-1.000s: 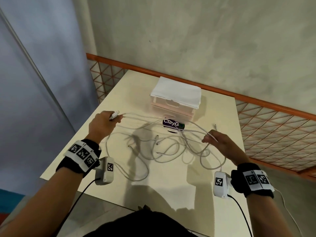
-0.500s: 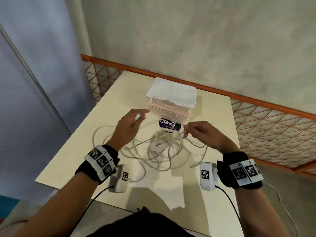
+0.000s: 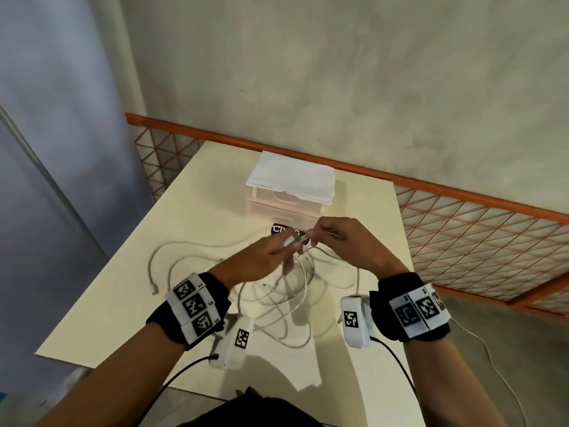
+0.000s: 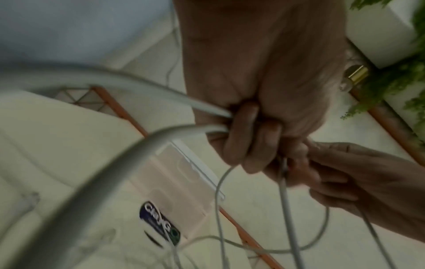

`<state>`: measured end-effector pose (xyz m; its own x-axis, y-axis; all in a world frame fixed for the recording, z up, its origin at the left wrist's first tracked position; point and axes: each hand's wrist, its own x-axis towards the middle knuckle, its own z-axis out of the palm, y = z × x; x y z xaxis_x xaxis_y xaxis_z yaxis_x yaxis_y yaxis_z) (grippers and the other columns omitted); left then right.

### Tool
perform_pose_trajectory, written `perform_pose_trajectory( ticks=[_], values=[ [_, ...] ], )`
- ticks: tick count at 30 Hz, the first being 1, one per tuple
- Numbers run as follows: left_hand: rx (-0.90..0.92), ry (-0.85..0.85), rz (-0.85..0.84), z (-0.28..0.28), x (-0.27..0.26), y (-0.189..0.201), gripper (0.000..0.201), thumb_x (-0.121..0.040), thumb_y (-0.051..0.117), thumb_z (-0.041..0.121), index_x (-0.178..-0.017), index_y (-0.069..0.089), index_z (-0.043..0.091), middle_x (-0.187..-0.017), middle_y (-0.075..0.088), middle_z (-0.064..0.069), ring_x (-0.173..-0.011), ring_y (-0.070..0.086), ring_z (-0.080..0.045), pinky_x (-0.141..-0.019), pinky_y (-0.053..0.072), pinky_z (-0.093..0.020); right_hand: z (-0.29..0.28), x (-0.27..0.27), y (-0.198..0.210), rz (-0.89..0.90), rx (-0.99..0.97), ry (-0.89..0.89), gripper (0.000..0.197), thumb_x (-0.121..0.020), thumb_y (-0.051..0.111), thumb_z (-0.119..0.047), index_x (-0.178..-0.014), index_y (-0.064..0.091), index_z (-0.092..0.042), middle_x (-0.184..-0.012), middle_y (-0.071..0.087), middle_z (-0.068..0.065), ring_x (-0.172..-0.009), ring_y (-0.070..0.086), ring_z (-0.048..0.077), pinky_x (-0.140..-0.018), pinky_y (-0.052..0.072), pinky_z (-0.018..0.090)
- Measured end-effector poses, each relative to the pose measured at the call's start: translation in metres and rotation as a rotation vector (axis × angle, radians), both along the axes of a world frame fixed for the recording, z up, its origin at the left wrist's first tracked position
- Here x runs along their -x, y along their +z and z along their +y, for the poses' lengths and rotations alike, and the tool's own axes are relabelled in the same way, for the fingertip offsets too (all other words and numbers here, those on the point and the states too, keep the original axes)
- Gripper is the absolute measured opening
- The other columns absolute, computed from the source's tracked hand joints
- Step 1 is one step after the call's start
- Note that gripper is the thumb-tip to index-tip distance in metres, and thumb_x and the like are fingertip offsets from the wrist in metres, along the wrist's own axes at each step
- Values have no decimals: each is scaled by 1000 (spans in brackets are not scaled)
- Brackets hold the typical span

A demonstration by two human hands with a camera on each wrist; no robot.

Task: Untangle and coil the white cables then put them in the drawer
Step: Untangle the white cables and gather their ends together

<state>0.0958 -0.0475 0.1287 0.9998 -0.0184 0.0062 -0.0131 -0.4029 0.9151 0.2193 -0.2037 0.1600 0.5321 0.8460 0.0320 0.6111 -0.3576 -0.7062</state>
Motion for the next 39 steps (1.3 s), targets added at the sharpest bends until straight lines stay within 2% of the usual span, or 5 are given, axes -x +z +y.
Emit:
perform_pose_trajectory(
  ticks=[7, 14, 25, 34, 39],
  values=[
    [-379, 260, -170, 60, 16, 19, 18, -84, 32, 56, -84, 44, 41, -58, 47, -6, -49, 39, -19, -53, 35, -31, -44, -21, -22, 124, 27, -185, 53, -89, 51, -51, -56, 46, -10, -54, 41, 1, -50, 38, 8, -57, 35, 23],
    [-550, 436, -165, 82, 38, 9, 14, -99, 37, 33, -87, 44, 31, -56, 44, -3, -49, 39, -16, -54, 34, -30, -69, -38, -32, -53, -93, -360, 62, -87, 51, -54, -56, 29, -5, -57, 27, 7, -55, 27, 14, -56, 25, 30],
    [-357, -50, 397, 65, 81, -21, 19, -91, 59, 30, -80, 70, 17, -53, 60, 21, -48, 51, -1, -59, 40, -17, -104, -10, -107, 164, 392, -284, 56, -81, 63, -51, -42, 36, -21, -46, 40, -5, -46, 36, 10, -54, 30, 25],
    [-288, -94, 629, 34, 117, -71, 23, -88, 60, 39, -74, 52, 24, -70, 69, 1, -87, 68, -9, -91, 46, -36, -85, 17, -177, 55, 793, -183, 72, -64, 28, -90, -65, 57, -24, -84, 64, 0, -99, 59, 21, -89, 33, 37],
    [-273, 145, 547, 50, 127, -57, 31, -88, 63, 33, -107, 54, 10, -97, 70, -7, -109, 62, -22, -96, 45, -39, -51, 17, -176, -128, 748, -343, 33, -86, 60, -40, -105, 58, -12, -115, 56, 11, -117, 47, 31, -98, 33, 41]
  ],
)
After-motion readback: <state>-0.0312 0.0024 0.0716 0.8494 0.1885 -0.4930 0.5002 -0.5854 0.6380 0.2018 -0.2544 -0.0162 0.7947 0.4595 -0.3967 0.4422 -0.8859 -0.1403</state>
